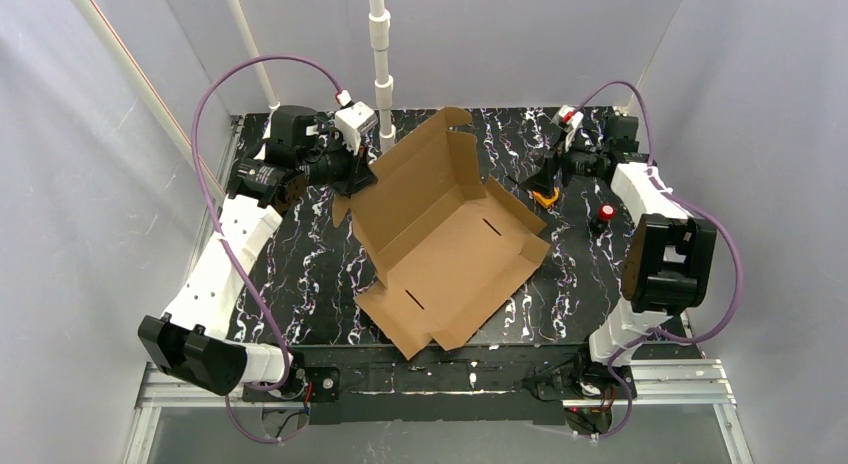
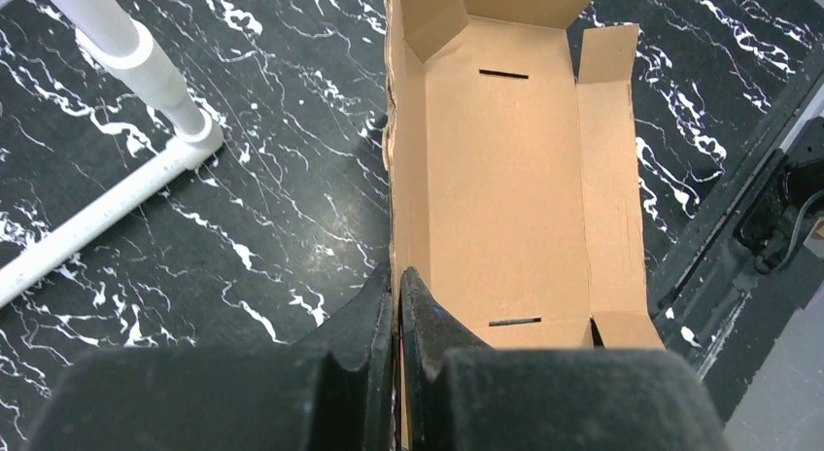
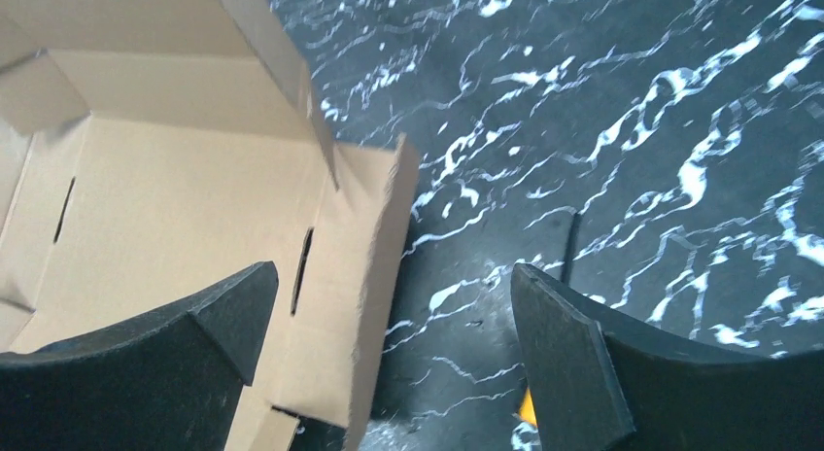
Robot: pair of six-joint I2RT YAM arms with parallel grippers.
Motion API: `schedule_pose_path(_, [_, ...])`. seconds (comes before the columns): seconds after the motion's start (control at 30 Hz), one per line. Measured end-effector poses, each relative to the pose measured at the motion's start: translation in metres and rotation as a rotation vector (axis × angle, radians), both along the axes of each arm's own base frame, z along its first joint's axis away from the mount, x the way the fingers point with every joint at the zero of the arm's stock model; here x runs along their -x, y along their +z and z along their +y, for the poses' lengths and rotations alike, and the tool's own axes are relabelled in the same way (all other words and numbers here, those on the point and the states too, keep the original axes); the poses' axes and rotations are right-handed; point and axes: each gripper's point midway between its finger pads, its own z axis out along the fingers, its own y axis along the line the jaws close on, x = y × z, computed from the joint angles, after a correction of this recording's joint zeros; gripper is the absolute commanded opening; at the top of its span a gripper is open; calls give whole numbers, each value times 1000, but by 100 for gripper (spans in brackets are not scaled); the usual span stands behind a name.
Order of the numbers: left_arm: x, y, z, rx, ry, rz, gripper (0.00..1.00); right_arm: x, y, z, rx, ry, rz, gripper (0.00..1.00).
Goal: Fold the paper box
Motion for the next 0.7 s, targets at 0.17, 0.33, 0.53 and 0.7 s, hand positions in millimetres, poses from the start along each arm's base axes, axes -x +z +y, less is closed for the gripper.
schedule_pose_path(0.17, [-4,5,-1,1,-7,-35,0,14,-39,6,75,31,91,94])
schedule_pose_path(0.33, [-5,6,-1,-1,-11,-47,0,28,-73,19,140,58,173,75])
schedule_pose_path(0.53, [-4,13,-2,13,-13,-52,0,22,-85,30,201,38,177,21])
schedule_pose_path(0.7, [-4,30,-3,38,1,-59,0,5,-78,28,177,-58,138,1])
